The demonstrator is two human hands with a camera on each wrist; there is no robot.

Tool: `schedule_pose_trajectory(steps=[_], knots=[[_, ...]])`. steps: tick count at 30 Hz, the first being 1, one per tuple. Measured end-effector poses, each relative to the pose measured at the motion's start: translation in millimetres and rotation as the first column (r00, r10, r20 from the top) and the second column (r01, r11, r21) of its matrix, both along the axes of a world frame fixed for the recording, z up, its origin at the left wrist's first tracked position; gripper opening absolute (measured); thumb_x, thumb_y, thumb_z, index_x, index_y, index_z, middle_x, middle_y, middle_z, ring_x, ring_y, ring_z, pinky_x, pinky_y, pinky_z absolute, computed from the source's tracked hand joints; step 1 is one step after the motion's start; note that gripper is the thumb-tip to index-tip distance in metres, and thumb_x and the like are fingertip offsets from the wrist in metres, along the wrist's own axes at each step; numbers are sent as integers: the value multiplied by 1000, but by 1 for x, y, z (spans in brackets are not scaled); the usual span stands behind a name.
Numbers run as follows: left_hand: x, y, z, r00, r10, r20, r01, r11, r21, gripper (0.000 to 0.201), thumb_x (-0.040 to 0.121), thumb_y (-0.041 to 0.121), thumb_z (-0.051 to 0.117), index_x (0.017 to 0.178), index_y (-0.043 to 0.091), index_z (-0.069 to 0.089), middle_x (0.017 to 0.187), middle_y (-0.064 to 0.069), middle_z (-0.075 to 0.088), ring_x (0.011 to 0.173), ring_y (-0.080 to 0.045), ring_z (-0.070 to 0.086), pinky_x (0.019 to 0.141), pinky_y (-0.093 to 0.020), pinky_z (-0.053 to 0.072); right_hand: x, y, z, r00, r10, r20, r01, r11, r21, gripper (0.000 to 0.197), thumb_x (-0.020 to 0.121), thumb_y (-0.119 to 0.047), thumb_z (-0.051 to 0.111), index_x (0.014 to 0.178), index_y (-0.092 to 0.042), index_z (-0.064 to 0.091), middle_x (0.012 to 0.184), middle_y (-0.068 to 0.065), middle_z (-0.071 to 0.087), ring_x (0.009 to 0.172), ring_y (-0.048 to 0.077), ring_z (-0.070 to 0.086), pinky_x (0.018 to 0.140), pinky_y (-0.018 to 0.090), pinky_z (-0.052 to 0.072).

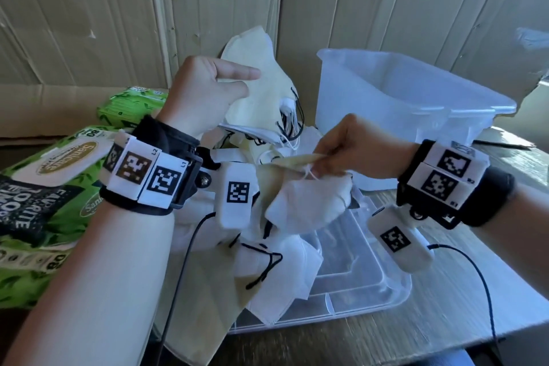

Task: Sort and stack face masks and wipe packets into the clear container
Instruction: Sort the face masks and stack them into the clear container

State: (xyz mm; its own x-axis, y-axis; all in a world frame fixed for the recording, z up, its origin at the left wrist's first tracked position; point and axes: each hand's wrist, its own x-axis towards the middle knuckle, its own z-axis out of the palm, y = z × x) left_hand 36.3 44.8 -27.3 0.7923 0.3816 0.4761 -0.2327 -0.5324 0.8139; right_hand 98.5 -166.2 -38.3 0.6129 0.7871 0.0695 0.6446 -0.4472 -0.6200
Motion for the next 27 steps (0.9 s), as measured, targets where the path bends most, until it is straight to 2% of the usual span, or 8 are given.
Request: schedule_pose_trajectory(steps=[3, 8, 13, 19, 21, 23, 25, 27], knots=[[0, 0, 0, 1000, 22, -2, -22, 1000, -1, 28, 84, 5, 60, 98, 26, 70, 103, 7, 67, 84, 13, 52, 66, 9, 32, 8, -4, 7, 987, -154, 53, 147, 983, 113, 26, 68, -17, 79, 64, 4, 65, 35, -10, 42, 37, 3, 33, 41, 14, 26], [1, -1, 0, 997, 76, 22, -76, 997, 18, 24, 84, 9, 62, 101, 24, 70, 109, 4, 68, 93, 5, 56, 73, 7, 33, 30, -11, 13, 924, -382, -6, 369, 888, 273, 41, 69, -18, 80, 50, -10, 44, 32, -11, 34, 34, 5, 29, 39, 17, 25], [1, -11, -2, 995, 93, 45, -97, 991, 89, 17, 84, 22, 66, 98, 17, 74, 105, 5, 70, 103, -2, 60, 88, -14, 40, 38, -4, 19, 832, -555, 22, 477, 734, 482, 38, 82, -12, 63, 54, -14, 37, 51, 3, 41, 52, 18, 37, 53, 28, 31], [3, -38, -8, 983, -179, 49, 181, 983, -35, 80, 68, 75, 51, 61, -5, 55, 60, -20, 51, 59, -21, 45, 65, -30, 32, 8, 27, 21, 961, -269, 62, 211, 861, 464, 21, 95, -19, 49, 75, -16, 54, 66, -5, 55, 61, 14, 52, 61, 27, 44], [1, -42, -7, 971, -221, 86, 229, 968, -104, 77, 71, 63, 63, 64, -13, 58, 60, -29, 59, 54, -31, 54, 62, -28, 38, -1, 29, 23, 990, -140, 24, 113, 879, 464, 21, 98, -17, 42, 87, -16, 59, 77, -11, 60, 64, 1, 57, 61, 9, 43], [1, -42, -6, 964, -241, 109, 259, 945, -202, 37, 67, 38, 77, 66, 3, 66, 58, -5, 68, 53, -16, 62, 55, -20, 46, 0, 26, 26, 998, -64, 22, 45, 879, 475, 24, 98, -7, 40, 94, -15, 62, 85, -9, 62, 68, -5, 58, 65, 6, 41], [2, -39, -7, 966, -234, 110, 254, 937, -241, 12, 63, 20, 78, 72, 18, 69, 60, 10, 69, 54, -4, 60, 52, -16, 46, 3, 22, 27, 994, -54, 96, 4, 890, 456, 24, 93, -1, 47, 100, -18, 64, 90, -7, 65, 81, 8, 63, 77, 19, 48], [7, -36, -10, 969, -225, 107, 245, 938, -244, 22, 70, 3, 76, 79, 22, 70, 65, 12, 70, 57, -4, 60, 53, -17, 46, 7, 20, 27, 985, -72, 156, -8, 889, 457, 32, 87, -1, 56, 105, -27, 58, 89, -5, 67, 85, 22, 63, 84, 34, 49]])
